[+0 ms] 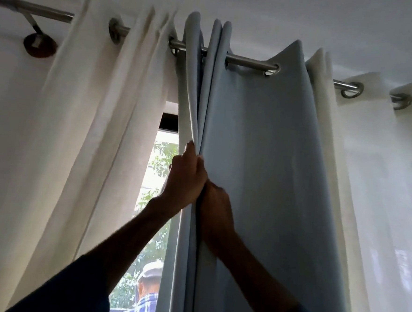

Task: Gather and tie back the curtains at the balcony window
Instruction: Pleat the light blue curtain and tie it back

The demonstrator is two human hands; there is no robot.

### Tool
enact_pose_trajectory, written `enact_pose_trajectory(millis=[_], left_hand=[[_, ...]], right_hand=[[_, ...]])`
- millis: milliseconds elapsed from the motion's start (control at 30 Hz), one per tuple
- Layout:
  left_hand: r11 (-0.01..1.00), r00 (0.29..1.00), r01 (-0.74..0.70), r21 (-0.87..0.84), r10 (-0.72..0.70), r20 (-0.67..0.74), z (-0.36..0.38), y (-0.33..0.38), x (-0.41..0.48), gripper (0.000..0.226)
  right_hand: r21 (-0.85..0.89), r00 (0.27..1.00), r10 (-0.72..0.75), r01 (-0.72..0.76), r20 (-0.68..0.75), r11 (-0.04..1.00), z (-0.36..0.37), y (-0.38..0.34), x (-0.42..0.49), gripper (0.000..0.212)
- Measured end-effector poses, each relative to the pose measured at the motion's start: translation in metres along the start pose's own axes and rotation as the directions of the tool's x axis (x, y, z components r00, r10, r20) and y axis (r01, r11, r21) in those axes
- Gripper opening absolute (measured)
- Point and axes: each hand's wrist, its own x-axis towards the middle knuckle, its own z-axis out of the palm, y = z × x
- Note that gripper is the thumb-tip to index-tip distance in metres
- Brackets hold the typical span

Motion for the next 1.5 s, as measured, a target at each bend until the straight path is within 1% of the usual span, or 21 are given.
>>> enact_pose_trajectory(millis=[33, 133, 200, 233, 267, 300, 333, 367, 400, 433, 500, 567, 700, 733, 833, 933, 1000, 1167, 1267, 1367, 1500], left_hand=[[0.999, 0.998, 0.044, -0.022, -0.045, -0.039, 0.005, 0.001, -0.006, 0.02], [0.99, 0.991, 0.114, 0.083, -0.107, -0.085, 0.013, 0.01, -0.012, 0.041], [0.971, 0.984, 0.172, 0.163, -0.16, -0.081, 0.012, 0.016, -0.009, 0.029], [0.964, 0.98, 0.191, 0.183, -0.178, -0.089, 0.01, 0.016, -0.007, 0.02], [0.961, 0.978, 0.2, 0.191, -0.184, -0.1, 0.008, 0.015, -0.005, 0.013], [0.962, 0.979, 0.195, 0.193, -0.179, -0.101, 0.006, 0.012, -0.003, 0.007], [0.965, 0.982, 0.175, 0.193, -0.158, -0.102, 0.005, 0.008, -0.002, 0.009], [0.967, 0.986, 0.157, 0.199, -0.141, -0.094, 0.005, 0.004, 0.0, 0.014], [0.966, 0.988, 0.145, 0.212, -0.131, -0.082, 0.005, 0.002, 0.001, 0.018], [0.964, 0.989, 0.145, 0.223, -0.132, -0.071, 0.004, 0.001, 0.002, 0.02], [0.964, 0.991, 0.13, 0.233, -0.118, -0.062, 0.003, -0.002, 0.004, 0.023], [0.965, 0.993, 0.11, 0.236, -0.099, -0.057, 0.001, -0.004, 0.005, 0.023], [0.966, 0.997, 0.082, 0.244, -0.075, -0.036, 0.0, -0.003, 0.005, 0.018], [0.966, 0.997, 0.077, 0.246, -0.071, -0.035, 0.0, -0.003, 0.005, 0.019], [0.977, 0.997, 0.067, 0.204, -0.061, -0.038, -0.002, -0.001, 0.008, 0.013], [0.985, 1.0, 0.0, 0.172, 0.003, -0.017, -0.002, 0.003, 0.014, 0.028], [0.982, 1.0, -0.023, 0.186, 0.024, -0.004, -0.005, 0.004, 0.02, 0.037], [0.989, 0.998, -0.059, 0.138, 0.056, 0.019, -0.01, -0.003, 0.025, 0.032], [0.991, 0.999, -0.042, 0.125, 0.043, -0.001, -0.011, -0.002, 0.021, 0.039], [0.994, 0.999, -0.022, 0.11, 0.019, 0.027, -0.011, 0.002, 0.008, 0.048], [0.996, 0.994, 0.028, 0.086, -0.036, 0.1, -0.008, -0.001, -0.03, 0.055]], right_hand=[[-0.015, 0.999, 0.016, -0.015, 0.05, 1.0, -0.001, -0.002, -0.012, 0.02], [-0.067, 0.974, -0.057, 0.073, 0.221, 0.995, -0.02, -0.004, -0.023, 0.012], [-0.093, 0.939, -0.051, 0.088, 0.34, 0.992, -0.047, -0.01, -0.016, 0.013], [-0.087, 0.934, 0.022, 0.009, 0.357, 0.996, -0.063, -0.009, -0.01, 0.018], [-0.102, 0.951, 0.097, -0.07, 0.294, 0.992, -0.081, -0.006, -0.002, 0.023], [-0.165, 0.986, 0.117, -0.096, 0.122, 0.982, -0.099, -0.001, 0.008, 0.027], [-0.257, 0.989, 0.061, -0.094, -0.134, 0.962, -0.119, 0.007, 0.021, 0.025], [-0.332, 0.938, -0.007, -0.116, -0.347, 0.936, -0.138, 0.019, 0.035, 0.019], [-0.368, 0.881, -0.017, -0.18, -0.472, 0.912, -0.158, 0.029, 0.049, 0.02], [-0.367, 0.855, 0.061, -0.284, -0.515, 0.886, -0.174, 0.041, 0.063, 0.034], [-0.31, 0.835, 0.311, -0.475, -0.454, 0.824, -0.197, 0.059, 0.087, 0.067], [-0.269, 0.821, 0.409, -0.531, -0.399, 0.804, -0.204, 0.067, 0.102, 0.072], [-0.313, 0.887, 0.188, -0.337, -0.421, 0.888, -0.181, 0.042, 0.112, 0.022], [-0.317, 0.893, 0.168, -0.317, -0.418, 0.894, -0.172, 0.031, 0.113, 0.019], [-0.42, 0.936, 0.083, -0.231, -0.342, 0.878, -0.143, 0.009, 0.117, 0.033], [-0.462, 0.981, -0.02, -0.074, -0.195, 0.884, -0.111, -0.011, 0.125, 0.019], [-0.429, 0.983, -0.106, 0.031, -0.152, 0.903, -0.088, -0.032, 0.129, 0.018], [-0.325, 0.944, -0.248, 0.169, -0.22, 0.93, -0.069, -0.043, 0.138, 0.025], [-0.203, 0.959, -0.139, 0.088, -0.249, 0.975, -0.071, -0.017, 0.124, 0.028], [0.103, 0.948, 0.063, -0.032, -0.313, 0.994, -0.063, -0.008, 0.092, 0.041], [0.193, 0.965, 0.192, -0.157, -0.177, 0.968, -0.046, -0.017, 0.022, 0.01]])
